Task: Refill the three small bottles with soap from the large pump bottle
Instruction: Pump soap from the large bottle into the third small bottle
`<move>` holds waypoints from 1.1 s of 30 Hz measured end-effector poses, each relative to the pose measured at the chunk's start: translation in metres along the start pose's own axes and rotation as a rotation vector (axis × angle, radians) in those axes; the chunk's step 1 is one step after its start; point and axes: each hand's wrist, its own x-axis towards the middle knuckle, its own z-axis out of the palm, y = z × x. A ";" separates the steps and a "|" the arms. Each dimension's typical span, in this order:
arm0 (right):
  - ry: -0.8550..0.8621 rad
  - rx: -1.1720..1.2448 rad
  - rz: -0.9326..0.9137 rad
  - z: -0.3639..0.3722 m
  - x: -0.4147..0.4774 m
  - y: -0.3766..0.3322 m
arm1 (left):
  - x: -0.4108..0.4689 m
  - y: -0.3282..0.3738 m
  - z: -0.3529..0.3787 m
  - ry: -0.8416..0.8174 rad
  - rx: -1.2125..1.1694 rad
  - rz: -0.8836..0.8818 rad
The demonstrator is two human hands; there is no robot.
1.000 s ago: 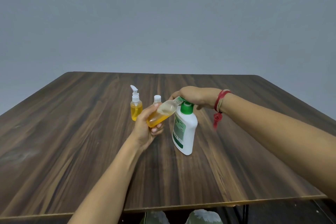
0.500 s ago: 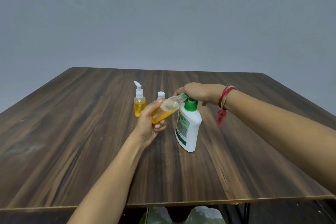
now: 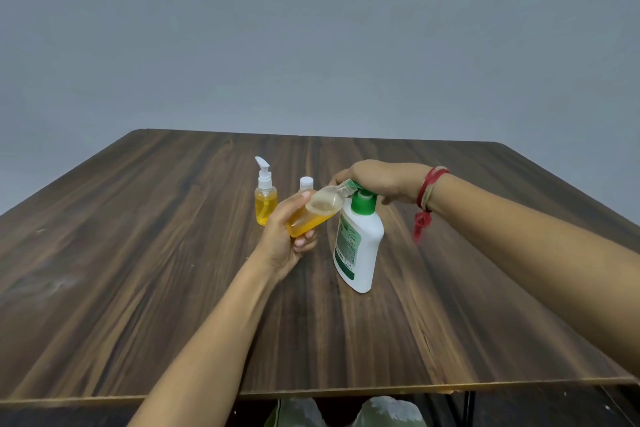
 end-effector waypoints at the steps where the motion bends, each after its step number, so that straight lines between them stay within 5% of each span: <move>1: 0.001 -0.008 0.004 0.001 0.000 0.000 | 0.000 0.000 -0.001 -0.001 0.005 0.005; 33: 0.007 -0.015 -0.018 0.000 -0.001 0.001 | 0.000 0.000 -0.001 -0.007 -0.001 0.001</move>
